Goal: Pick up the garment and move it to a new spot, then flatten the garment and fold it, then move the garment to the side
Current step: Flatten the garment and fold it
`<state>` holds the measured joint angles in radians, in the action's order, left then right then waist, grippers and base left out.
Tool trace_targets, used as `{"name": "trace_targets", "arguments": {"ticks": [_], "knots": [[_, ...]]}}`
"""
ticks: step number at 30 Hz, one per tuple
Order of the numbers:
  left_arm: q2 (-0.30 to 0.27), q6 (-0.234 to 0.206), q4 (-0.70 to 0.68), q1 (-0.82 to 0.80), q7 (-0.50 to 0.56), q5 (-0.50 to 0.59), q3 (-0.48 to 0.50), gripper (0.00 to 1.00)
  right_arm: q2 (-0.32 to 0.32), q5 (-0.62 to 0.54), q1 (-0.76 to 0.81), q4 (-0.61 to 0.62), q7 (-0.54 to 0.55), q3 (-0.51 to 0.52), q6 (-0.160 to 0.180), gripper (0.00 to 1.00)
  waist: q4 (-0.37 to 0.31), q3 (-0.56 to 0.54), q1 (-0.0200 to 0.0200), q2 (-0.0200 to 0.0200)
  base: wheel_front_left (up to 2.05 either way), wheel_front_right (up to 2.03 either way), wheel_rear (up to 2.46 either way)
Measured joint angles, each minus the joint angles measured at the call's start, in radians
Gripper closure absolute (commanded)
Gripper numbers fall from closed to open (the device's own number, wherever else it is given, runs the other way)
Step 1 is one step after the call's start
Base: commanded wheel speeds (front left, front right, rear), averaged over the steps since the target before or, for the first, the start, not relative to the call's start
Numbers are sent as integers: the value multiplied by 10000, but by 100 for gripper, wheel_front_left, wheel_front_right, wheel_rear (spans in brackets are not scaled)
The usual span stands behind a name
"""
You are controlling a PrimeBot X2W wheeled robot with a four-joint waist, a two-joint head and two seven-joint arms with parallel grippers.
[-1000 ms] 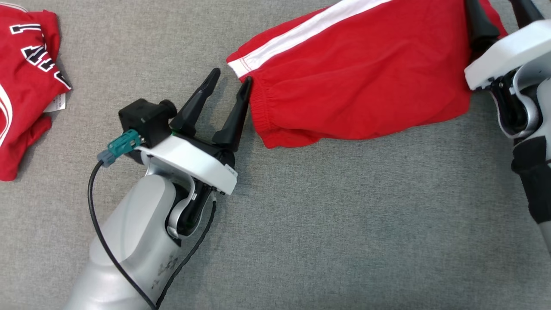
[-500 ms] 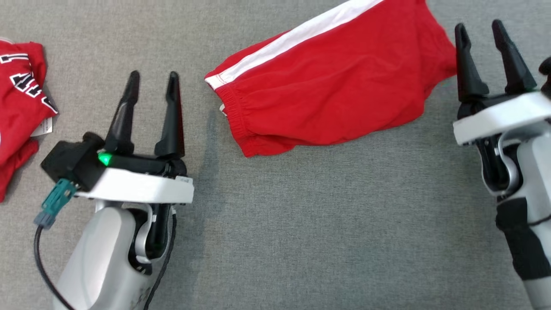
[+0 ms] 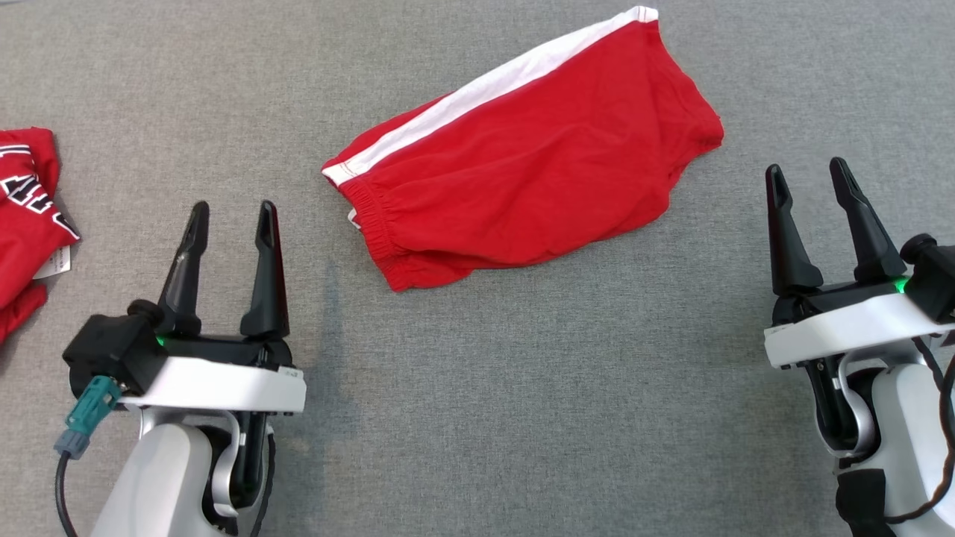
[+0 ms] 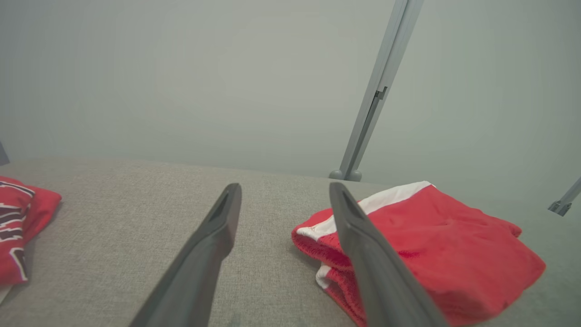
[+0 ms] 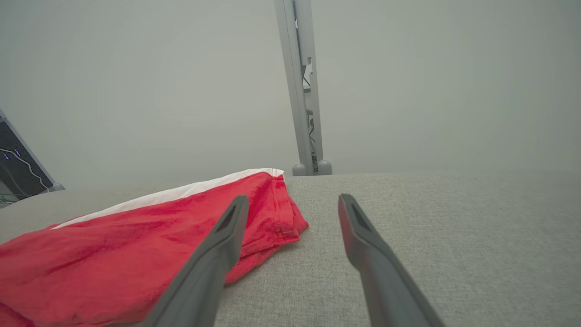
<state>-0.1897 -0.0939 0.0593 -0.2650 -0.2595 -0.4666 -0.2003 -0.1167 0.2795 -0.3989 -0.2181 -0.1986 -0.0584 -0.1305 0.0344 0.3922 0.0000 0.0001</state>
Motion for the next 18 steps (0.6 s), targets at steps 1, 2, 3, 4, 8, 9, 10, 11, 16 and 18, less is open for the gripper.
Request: {"name": "trace_targets", "arguments": {"ticks": [1, 2, 3, 4, 8, 9, 10, 11, 16, 18], "knots": [[-25, 8, 27, 60, 35, 2, -42, 0, 40, -61, 106, 107, 65, 73, 0, 0, -32, -19, 0, 0, 0, 0, 0], [-50, 10, 58, 134, 42, 6, -77, 0, 67, -98, 193, 198, 153, 123, 0, 0, -57, -33, 0, 0, 0, 0, 0], [-59, 15, 88, 168, 100, 4, -102, 0, 90, -107, 241, 291, 207, 153, 0, 0, -72, -39, 0, 0, 0, 0, 0], [-63, 15, 94, 170, 121, 4, -119, 0, 119, -146, 282, 410, 251, 174, 0, 0, -76, -35, 0, 0, 0, 0, 0], [-86, 23, 125, 170, 146, 0, -174, 0, 176, -267, 407, 683, 449, 247, 0, 0, -49, -15, 0, 0, 0, 0, 0], [-88, 40, 128, 167, 182, 0, -190, 0, 186, -288, 406, 738, 464, 259, 0, 0, -35, -7, -1, 0, 0, 0, 0], [-88, 40, 134, 163, 188, 0, -213, 0, 198, -318, 406, 780, 510, 267, 0, 0, -20, 1, 0, 0, 0, 0, 0], [-94, 40, 136, 158, 198, 0, -232, 0, 207, -336, 406, 811, 550, 274, 0, 0, -5, 9, 0, 0, 0, 0, 0], [-130, 42, 161, 133, 232, 15, -313, 0, 226, -416, 407, 982, 658, 293, 0, 0, 43, 26, 0, 0, 0, 0, 0], [-150, 52, 196, 106, 232, 13, -320, 0, 224, -435, 407, 1022, 669, 313, 0, 0, 69, 37, 0, 0, 0, 0, 0]]}}
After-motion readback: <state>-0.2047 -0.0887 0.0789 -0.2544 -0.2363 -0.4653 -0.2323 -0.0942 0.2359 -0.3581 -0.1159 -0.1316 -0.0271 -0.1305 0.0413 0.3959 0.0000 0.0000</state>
